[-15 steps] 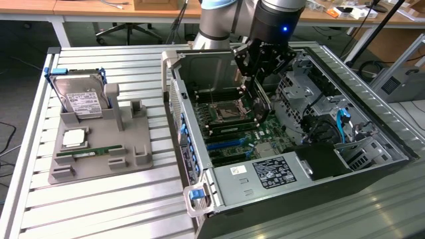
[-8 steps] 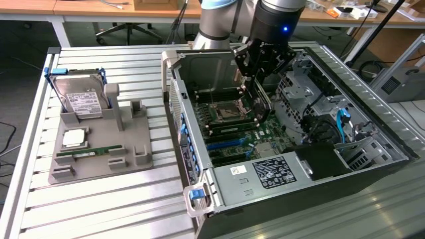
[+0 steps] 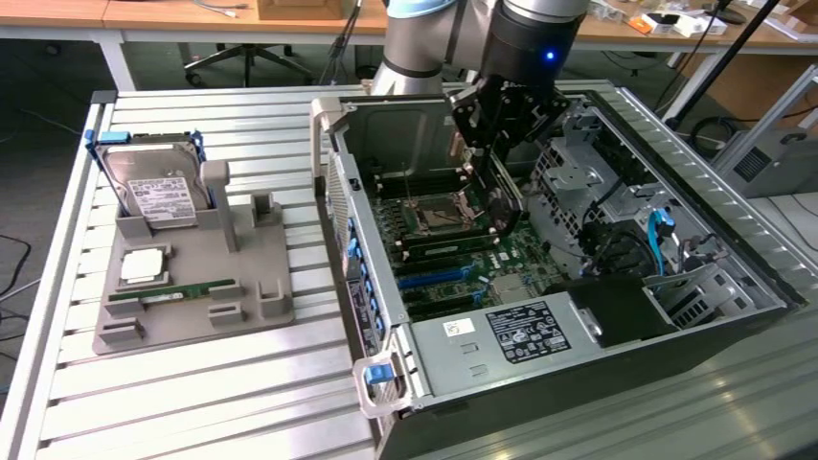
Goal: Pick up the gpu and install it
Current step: 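Insert the gpu into the slot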
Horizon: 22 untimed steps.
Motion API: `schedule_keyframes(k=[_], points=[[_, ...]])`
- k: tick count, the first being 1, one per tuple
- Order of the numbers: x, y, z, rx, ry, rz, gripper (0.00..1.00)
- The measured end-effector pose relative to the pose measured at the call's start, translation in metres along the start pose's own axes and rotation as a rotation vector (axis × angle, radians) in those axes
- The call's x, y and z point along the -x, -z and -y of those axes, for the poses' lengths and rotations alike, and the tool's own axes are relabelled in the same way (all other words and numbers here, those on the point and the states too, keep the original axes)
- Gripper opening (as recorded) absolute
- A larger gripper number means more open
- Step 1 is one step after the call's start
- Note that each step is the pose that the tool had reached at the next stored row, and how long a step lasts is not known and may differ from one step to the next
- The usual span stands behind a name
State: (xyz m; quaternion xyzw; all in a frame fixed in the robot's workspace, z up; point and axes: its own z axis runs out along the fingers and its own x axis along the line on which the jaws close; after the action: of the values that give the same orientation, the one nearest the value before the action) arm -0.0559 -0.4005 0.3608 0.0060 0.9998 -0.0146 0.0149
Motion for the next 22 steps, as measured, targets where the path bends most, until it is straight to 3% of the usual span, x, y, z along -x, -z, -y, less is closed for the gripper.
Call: schedule_keyframes(k=[22], points=[[0.0000, 0.0000, 0.0000, 0.0010, 0.033, 0.0010, 0.27]])
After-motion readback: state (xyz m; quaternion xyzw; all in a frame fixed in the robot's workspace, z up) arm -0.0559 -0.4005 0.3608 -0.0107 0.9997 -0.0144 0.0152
